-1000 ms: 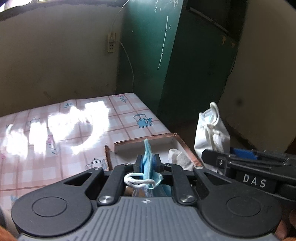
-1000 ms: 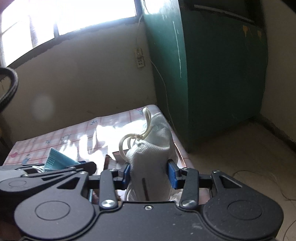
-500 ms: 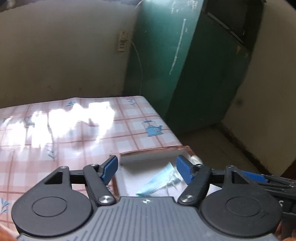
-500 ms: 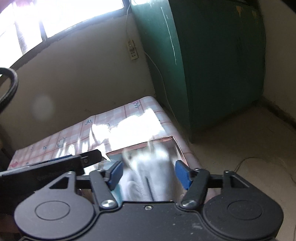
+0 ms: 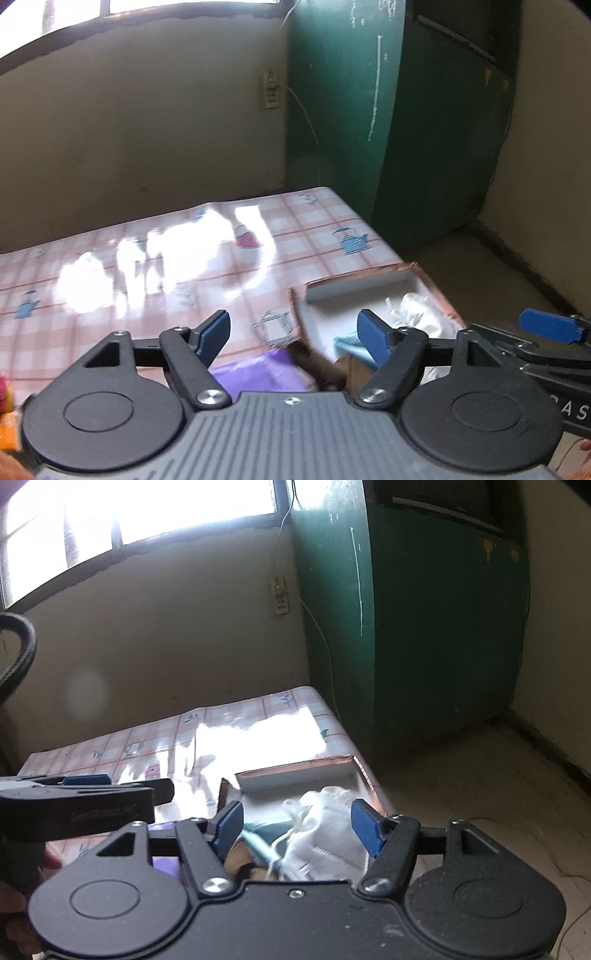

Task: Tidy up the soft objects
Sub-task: 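Move both open grippers back toward the remaining items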

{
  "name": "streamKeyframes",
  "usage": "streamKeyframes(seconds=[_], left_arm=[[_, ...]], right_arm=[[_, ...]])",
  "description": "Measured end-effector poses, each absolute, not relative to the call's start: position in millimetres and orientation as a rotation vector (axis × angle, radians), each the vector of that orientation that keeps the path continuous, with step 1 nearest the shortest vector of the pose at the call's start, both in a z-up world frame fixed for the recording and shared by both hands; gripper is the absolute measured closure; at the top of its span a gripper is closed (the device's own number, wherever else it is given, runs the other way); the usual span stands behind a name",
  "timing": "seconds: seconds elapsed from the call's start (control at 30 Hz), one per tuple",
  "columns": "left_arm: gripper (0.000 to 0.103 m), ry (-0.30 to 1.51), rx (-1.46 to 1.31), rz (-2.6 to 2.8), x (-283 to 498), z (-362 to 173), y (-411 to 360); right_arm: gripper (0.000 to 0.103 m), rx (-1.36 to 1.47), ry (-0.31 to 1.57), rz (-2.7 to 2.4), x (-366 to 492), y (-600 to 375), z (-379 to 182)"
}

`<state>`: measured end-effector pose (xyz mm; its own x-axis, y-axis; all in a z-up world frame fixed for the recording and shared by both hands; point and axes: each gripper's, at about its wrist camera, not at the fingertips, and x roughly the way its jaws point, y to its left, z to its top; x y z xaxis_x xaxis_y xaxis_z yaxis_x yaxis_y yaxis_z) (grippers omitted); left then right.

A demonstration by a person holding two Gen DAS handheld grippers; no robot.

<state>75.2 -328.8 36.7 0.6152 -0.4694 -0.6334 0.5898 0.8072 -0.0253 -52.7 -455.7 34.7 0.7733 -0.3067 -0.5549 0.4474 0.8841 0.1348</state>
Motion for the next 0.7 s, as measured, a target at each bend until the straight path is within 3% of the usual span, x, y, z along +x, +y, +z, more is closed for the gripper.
streamKeyframes(seconds=[0.7], left_arm=[[0.021,0.657,0.131,-0.490,60.5,58.1,-235.2]], right_arm=[[0.025,0.190,0.543,-0.283,-39.7,-355.6,56.8]])
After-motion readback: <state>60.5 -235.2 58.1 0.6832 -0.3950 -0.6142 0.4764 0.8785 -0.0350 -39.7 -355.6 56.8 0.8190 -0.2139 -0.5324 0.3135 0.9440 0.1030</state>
